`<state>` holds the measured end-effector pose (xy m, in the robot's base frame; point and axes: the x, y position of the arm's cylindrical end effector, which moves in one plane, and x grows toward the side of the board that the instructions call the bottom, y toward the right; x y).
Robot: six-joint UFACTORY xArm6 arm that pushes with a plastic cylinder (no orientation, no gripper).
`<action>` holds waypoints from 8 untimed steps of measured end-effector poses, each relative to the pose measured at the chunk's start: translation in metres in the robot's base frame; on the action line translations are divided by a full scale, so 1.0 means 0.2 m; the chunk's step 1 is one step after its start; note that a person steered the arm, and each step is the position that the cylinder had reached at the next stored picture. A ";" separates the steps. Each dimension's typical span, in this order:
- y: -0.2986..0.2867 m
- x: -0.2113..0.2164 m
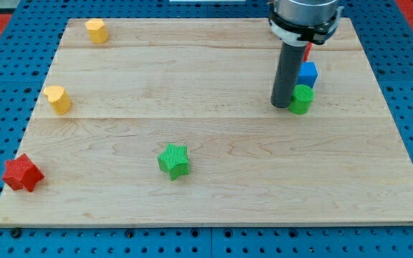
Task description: Slide the green star below the green circle
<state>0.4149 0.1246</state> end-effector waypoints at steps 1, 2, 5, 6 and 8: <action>0.02 0.00; -0.03 0.00; -0.63 -0.08; -0.79 -0.05; -1.14 -0.03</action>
<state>0.4098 -0.1035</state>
